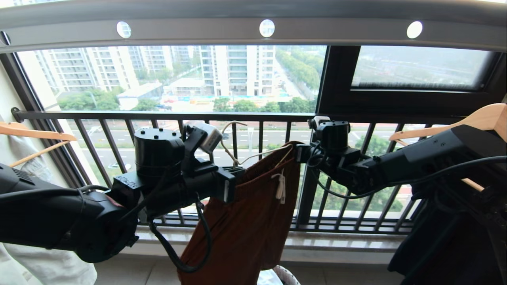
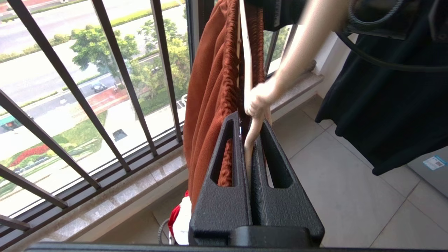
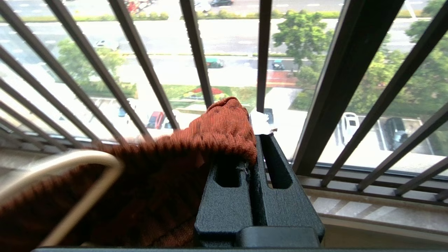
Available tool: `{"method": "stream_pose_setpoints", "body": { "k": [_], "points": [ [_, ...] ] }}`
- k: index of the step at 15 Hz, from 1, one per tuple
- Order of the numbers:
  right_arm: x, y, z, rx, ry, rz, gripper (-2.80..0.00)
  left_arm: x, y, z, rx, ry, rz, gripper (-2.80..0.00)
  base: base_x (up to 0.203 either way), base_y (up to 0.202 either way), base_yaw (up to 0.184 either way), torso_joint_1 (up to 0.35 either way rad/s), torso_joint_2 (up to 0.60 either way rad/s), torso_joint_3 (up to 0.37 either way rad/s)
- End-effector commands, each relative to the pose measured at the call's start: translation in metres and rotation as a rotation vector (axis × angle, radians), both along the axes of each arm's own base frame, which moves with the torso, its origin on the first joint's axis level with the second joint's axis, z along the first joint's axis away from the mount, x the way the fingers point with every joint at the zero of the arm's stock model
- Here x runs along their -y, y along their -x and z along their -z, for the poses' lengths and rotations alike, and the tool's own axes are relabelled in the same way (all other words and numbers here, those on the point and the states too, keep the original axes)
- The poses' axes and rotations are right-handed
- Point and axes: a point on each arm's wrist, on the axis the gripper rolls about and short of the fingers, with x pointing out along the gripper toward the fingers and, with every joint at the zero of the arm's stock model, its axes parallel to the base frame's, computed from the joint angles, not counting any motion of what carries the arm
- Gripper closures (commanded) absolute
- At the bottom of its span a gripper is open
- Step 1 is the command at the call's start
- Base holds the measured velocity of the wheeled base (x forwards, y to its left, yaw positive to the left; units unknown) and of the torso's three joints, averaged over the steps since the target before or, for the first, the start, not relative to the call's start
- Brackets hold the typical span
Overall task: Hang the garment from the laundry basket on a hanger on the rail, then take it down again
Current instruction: Take the clothes off the clothes rack
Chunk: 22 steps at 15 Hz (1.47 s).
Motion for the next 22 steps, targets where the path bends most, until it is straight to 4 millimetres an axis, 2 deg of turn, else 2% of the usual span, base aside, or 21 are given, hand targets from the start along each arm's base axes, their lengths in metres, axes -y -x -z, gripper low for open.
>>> {"method": "stream_pose_setpoints", "body": {
  "k": [1,5,8,10,14,19,22],
  "points": [
    [-0.004,-0.013,0.002,0.029,0.011,0.088,0.00,0.005,0.008,0.001,-0.002,-0.002,0.026,0.00,0.000,0.000,0.000,0.000,0.00,0.000],
    [-0.007,-0.017,0.015,0.008,0.026,0.108,0.00,0.005,0.011,-0.003,0.026,-0.012,0.034,0.00,0.000,0.000,0.000,0.000,0.00,0.000],
    [-0.024,-0.006,0.023,-0.018,0.039,0.066,0.00,0.007,0.009,-0.001,0.024,-0.016,0.030,0.00,0.000,0.000,0.000,0.000,0.00,0.000],
    [-0.042,0.012,0.028,-0.050,0.052,0.014,0.00,0.008,0.006,-0.001,0.024,-0.014,0.025,0.00,0.000,0.000,0.000,0.000,0.00,0.000],
    [-0.086,0.059,0.024,-0.075,0.070,-0.121,0.00,0.012,-0.001,0.003,0.038,-0.002,0.012,0.00,0.000,0.000,0.000,0.000,0.00,0.000],
    [-0.119,0.116,0.006,-0.073,0.083,-0.260,0.00,0.023,-0.018,0.010,0.147,0.054,-0.103,0.00,0.000,0.000,0.000,0.000,0.00,0.000],
    [-0.121,0.117,0.010,-0.081,0.093,-0.266,0.00,0.022,-0.017,0.009,0.152,0.055,-0.102,0.00,0.000,0.000,0.000,0.000,0.00,0.000]
  ]
}}
